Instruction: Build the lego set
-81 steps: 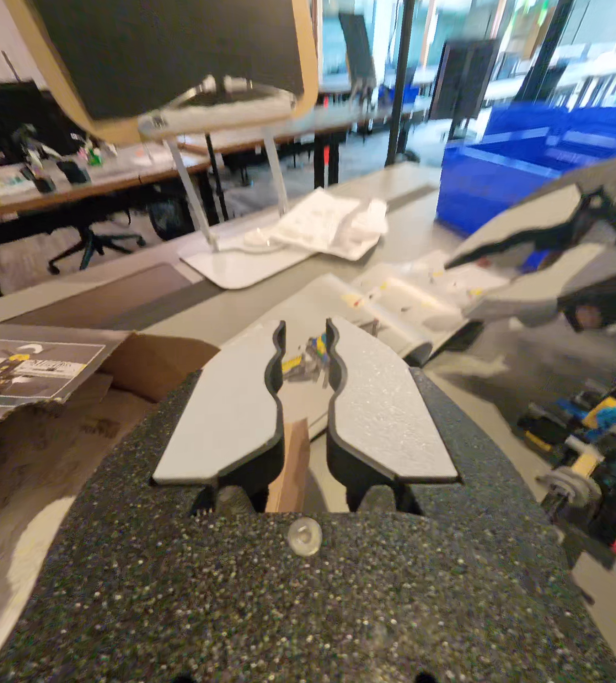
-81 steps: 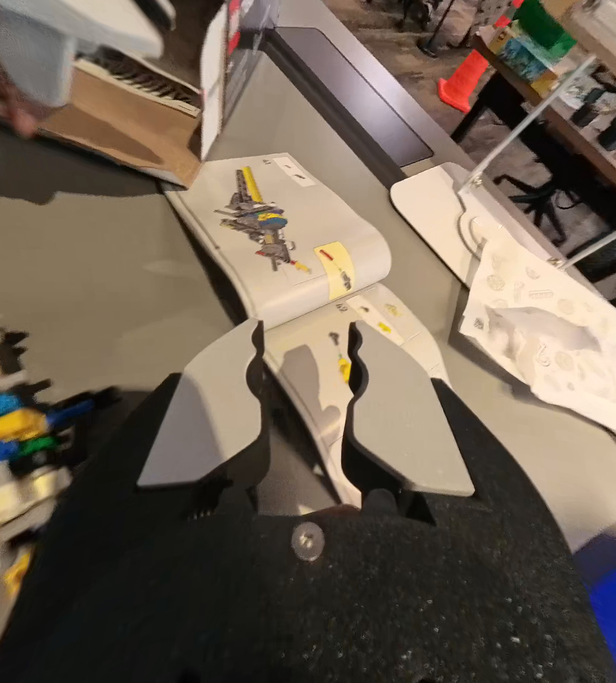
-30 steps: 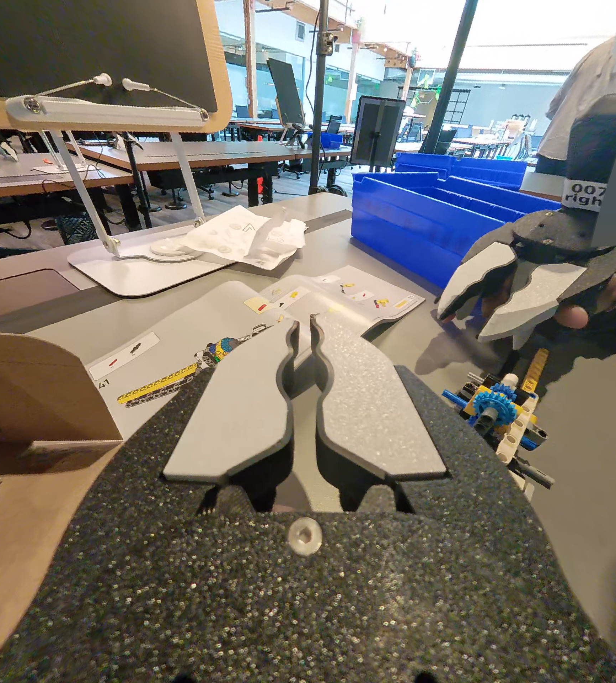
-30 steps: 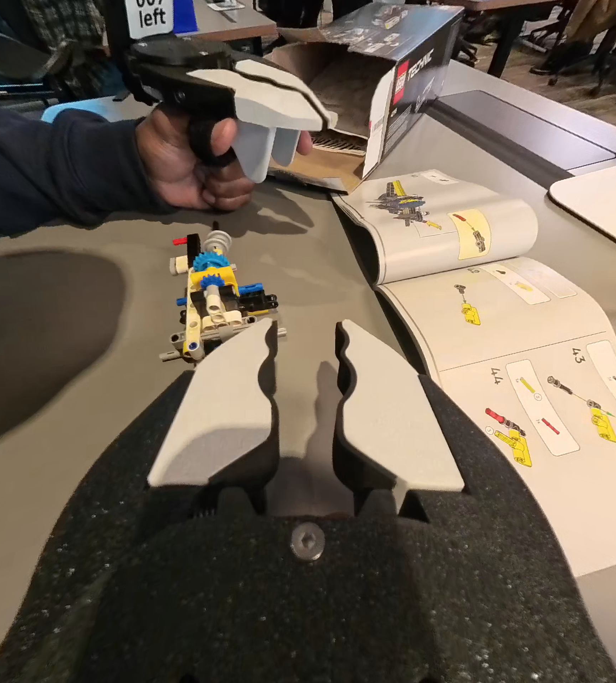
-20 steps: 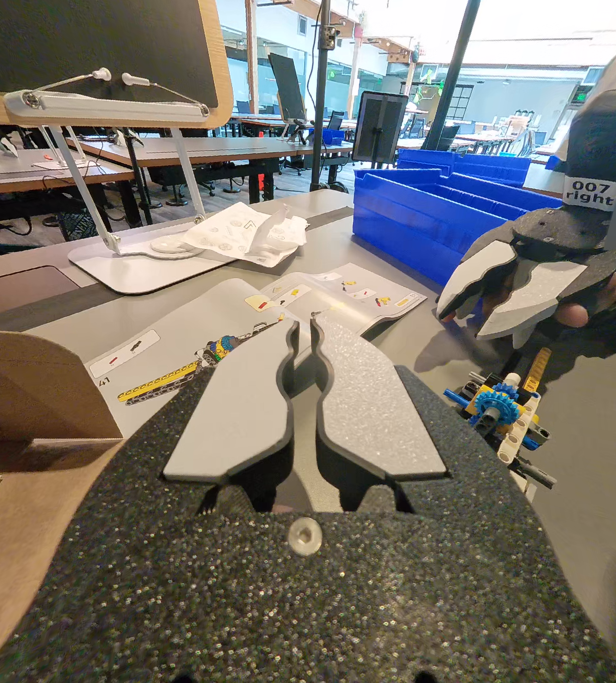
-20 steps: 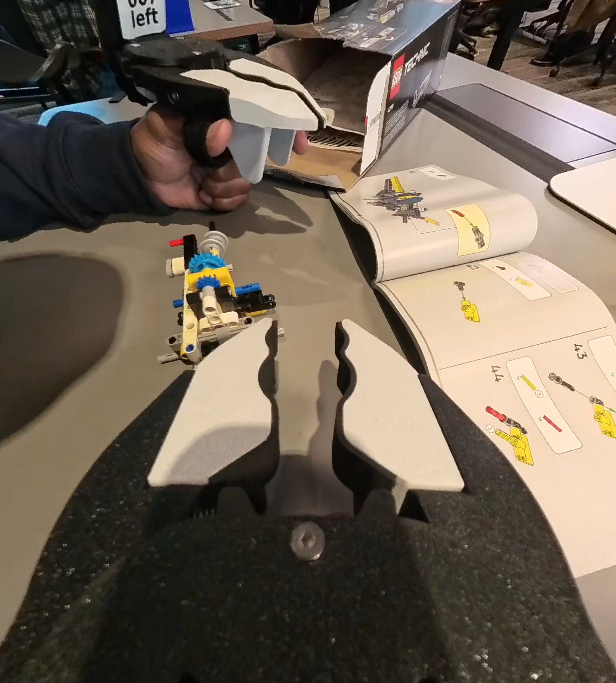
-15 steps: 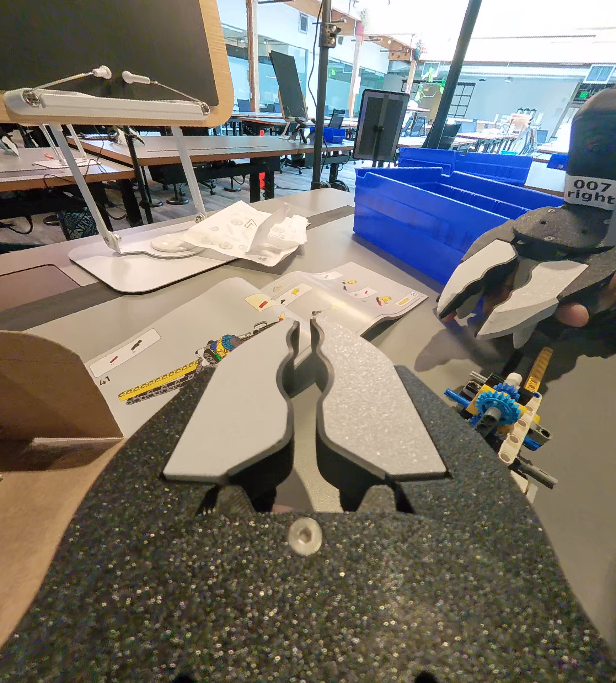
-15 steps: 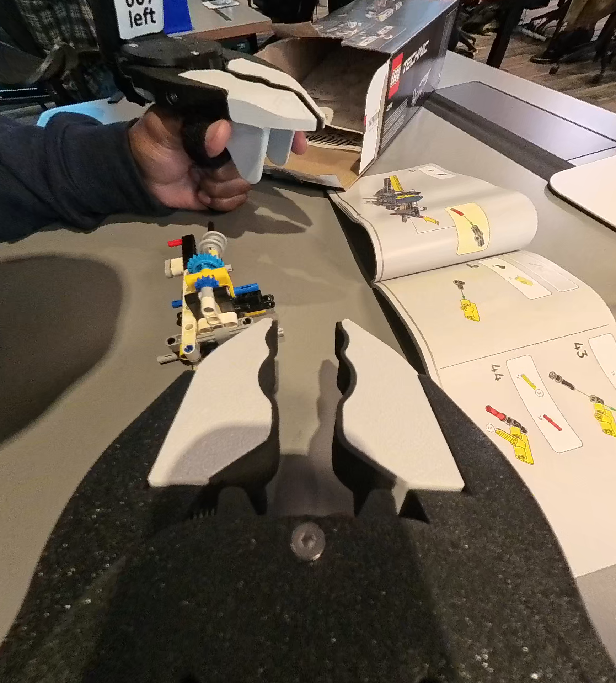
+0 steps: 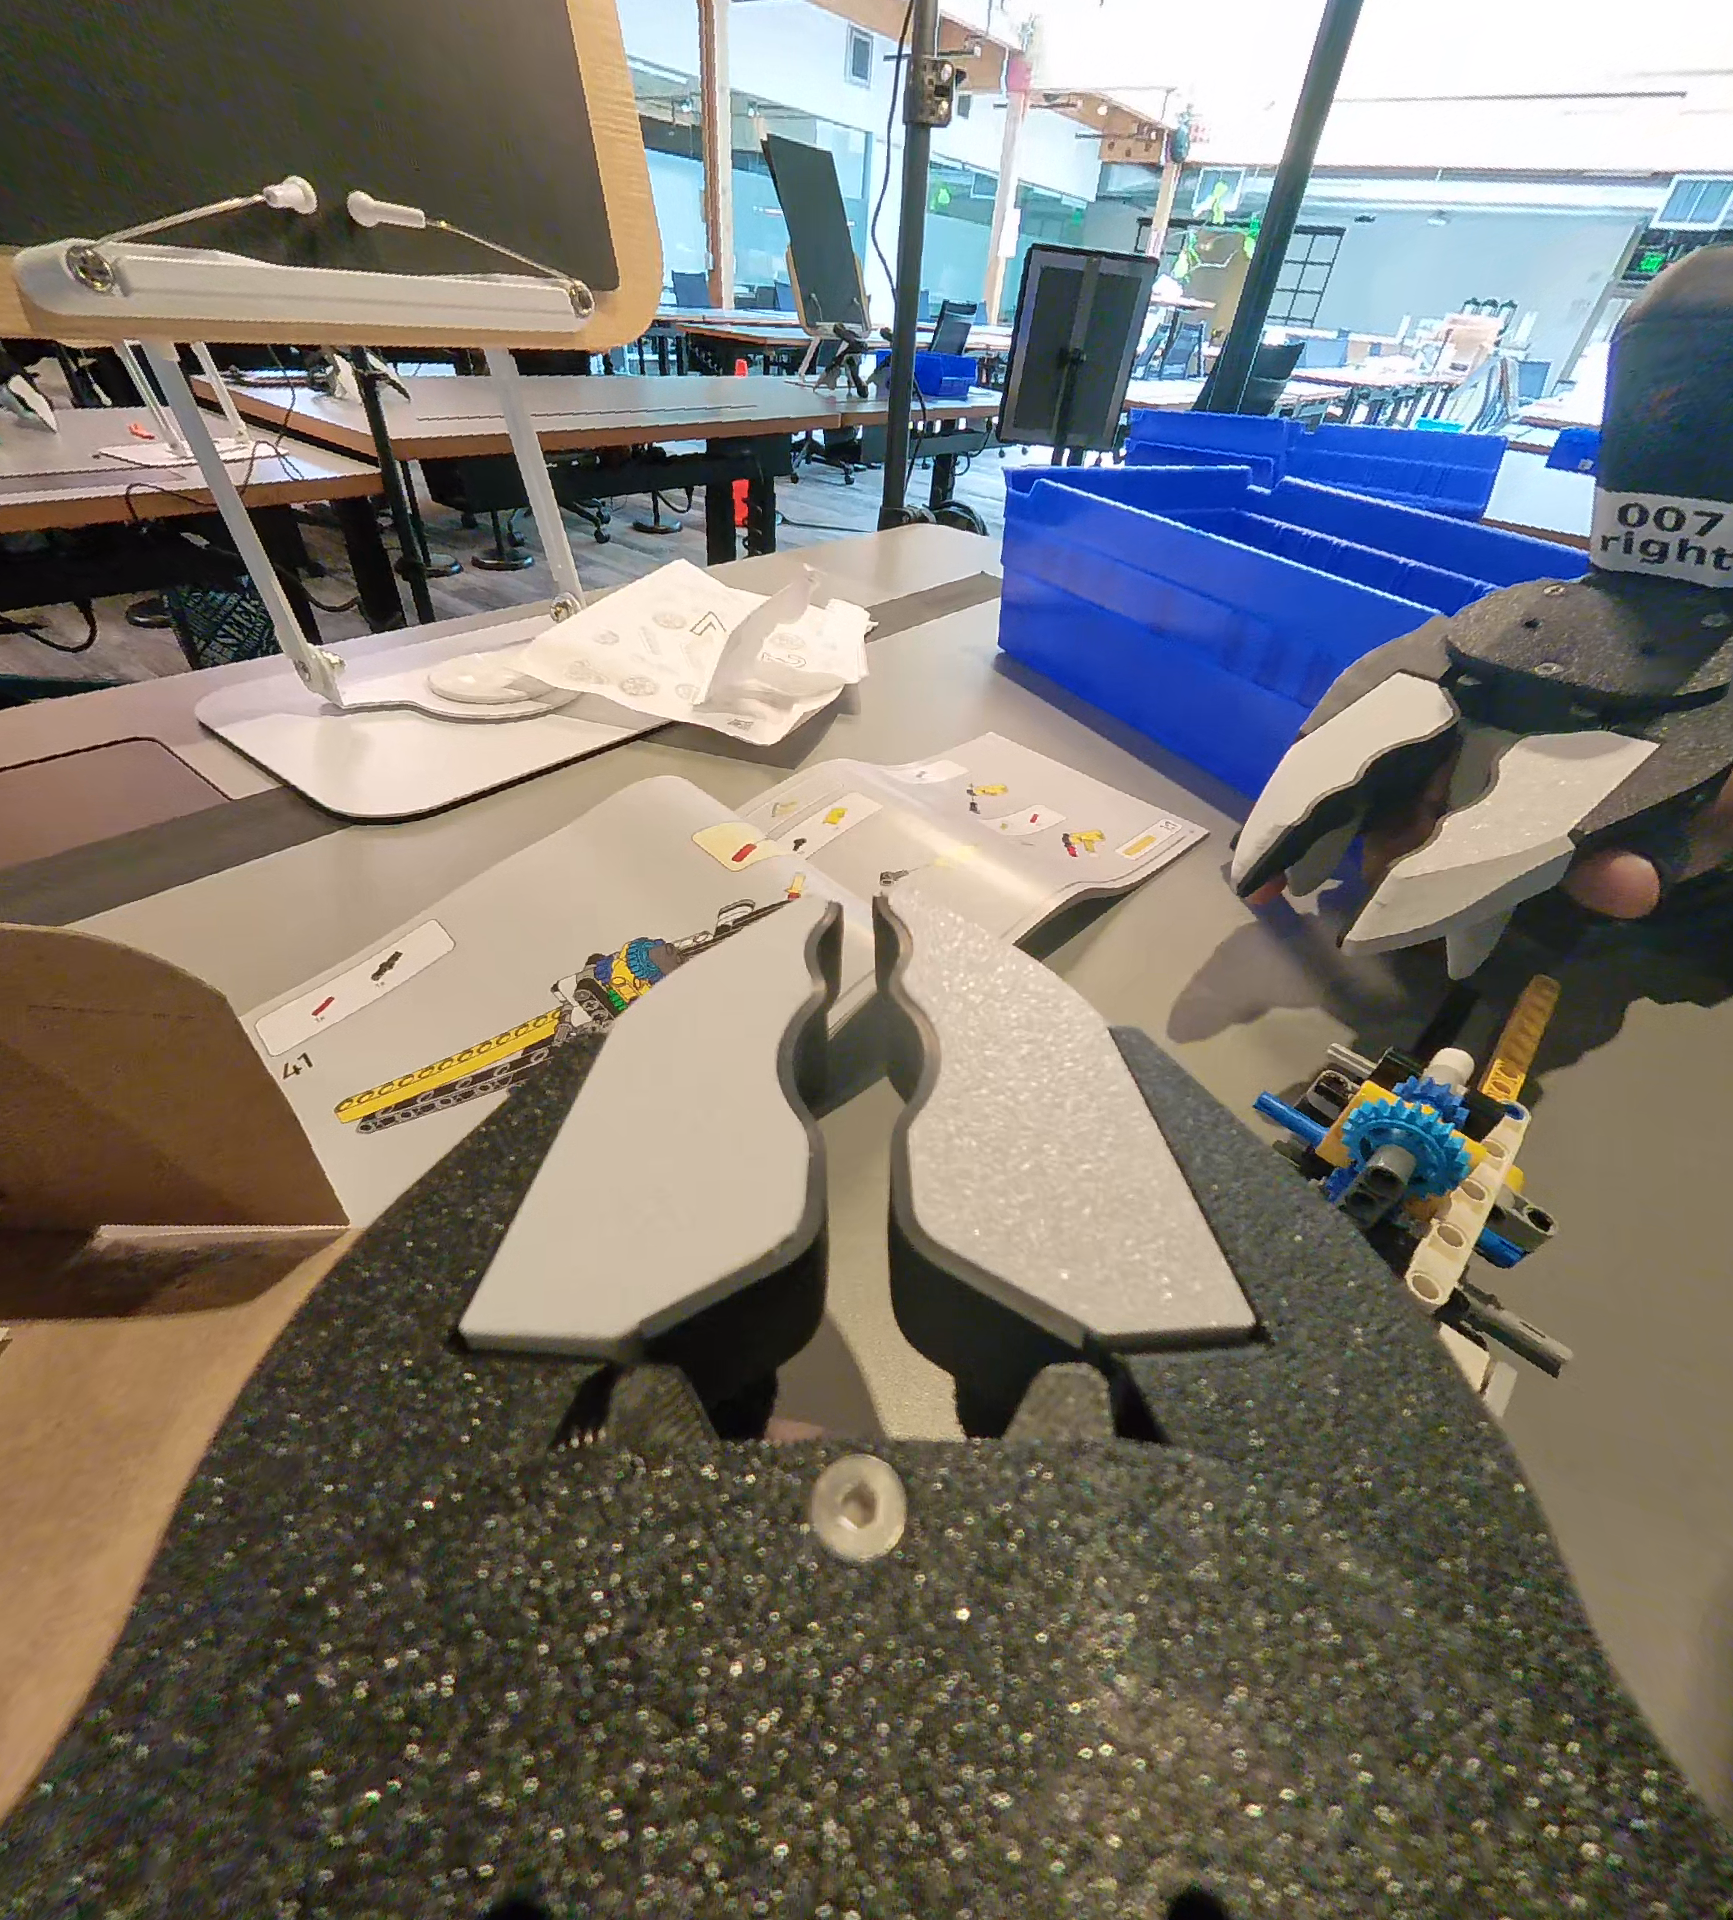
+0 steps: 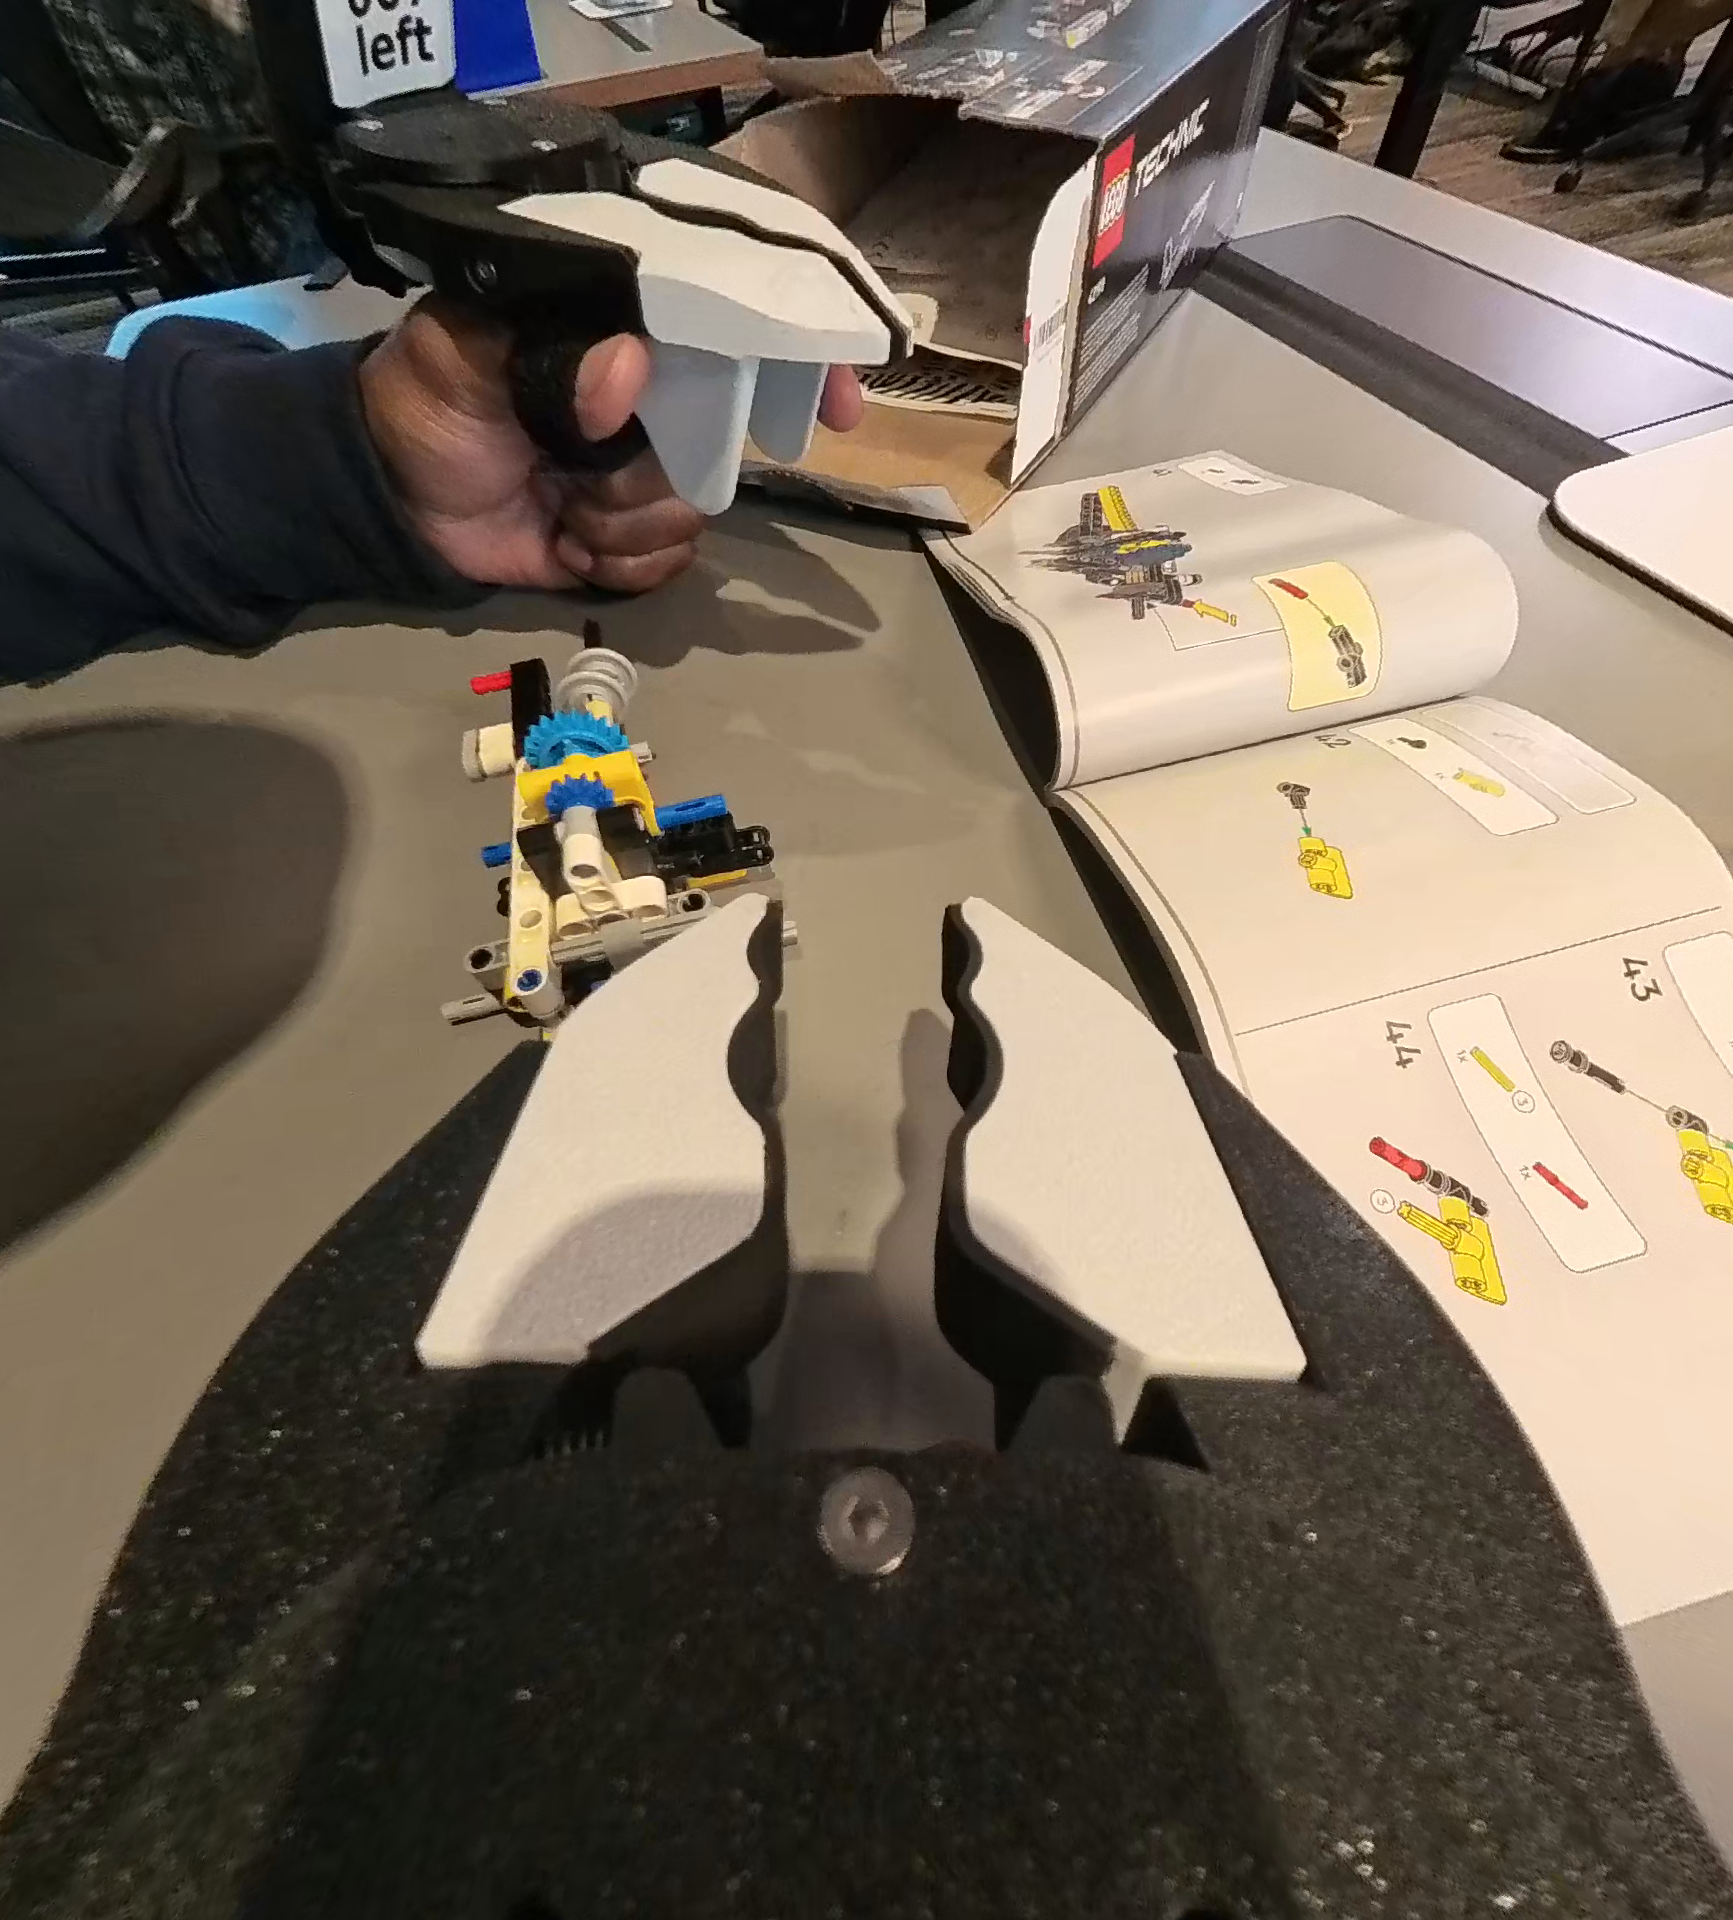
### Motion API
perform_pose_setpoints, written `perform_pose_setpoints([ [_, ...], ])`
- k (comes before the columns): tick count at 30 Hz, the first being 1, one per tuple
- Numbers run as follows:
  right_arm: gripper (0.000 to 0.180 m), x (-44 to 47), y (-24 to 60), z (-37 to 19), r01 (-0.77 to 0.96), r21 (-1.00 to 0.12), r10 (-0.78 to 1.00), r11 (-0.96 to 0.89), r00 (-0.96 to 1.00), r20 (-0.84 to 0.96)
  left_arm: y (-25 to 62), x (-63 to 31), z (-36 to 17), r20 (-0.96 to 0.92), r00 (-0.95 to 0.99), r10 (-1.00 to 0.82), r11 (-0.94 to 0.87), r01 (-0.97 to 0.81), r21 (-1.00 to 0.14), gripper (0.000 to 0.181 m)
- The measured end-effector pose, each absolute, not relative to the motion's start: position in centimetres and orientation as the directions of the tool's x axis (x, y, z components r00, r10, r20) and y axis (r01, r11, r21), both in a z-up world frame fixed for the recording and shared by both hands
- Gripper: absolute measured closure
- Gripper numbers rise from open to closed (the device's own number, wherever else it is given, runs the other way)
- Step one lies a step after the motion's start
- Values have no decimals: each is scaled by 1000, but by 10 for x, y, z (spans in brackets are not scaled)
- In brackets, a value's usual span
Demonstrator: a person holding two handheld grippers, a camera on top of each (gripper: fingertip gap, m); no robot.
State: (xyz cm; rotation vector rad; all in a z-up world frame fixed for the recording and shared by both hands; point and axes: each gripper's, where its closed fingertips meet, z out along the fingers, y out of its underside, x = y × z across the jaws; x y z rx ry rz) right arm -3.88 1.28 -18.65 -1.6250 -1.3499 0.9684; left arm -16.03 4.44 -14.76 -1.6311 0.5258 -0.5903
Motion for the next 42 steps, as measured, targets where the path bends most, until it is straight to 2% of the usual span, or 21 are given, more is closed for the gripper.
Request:
perform_pose_setpoints([
  [19, 150, -39, 11, -185, 389, -917, 987, -85, 158, -24, 44, -160, -149, 77, 766, -638, -139, -16, -990, 176],
  [26, 150, -13, -16, -135, 316, -948, 987, -24, 157, 28, 45, -161, -149, 76, 771, -632, -138, -16, -990, 176],
  [31, 152, 50, -19, -95, 322, -946, 972, 26, 213, 99, 46, -162, -149, 71, 777, -626, -137, -20, -990, 176],
  [36, 153, 142, 15, -79, 523, -848, 931, 86, 262, 256, 49, -164, -151, 81, 786, -613, -146, -12, -989, 175],
  [42, 153, 202, 48, -116, 759, -623, 938, 189, 47, 343, 50, -168, -148, 83, 806, -586, -131, 7, -991, 175],
])
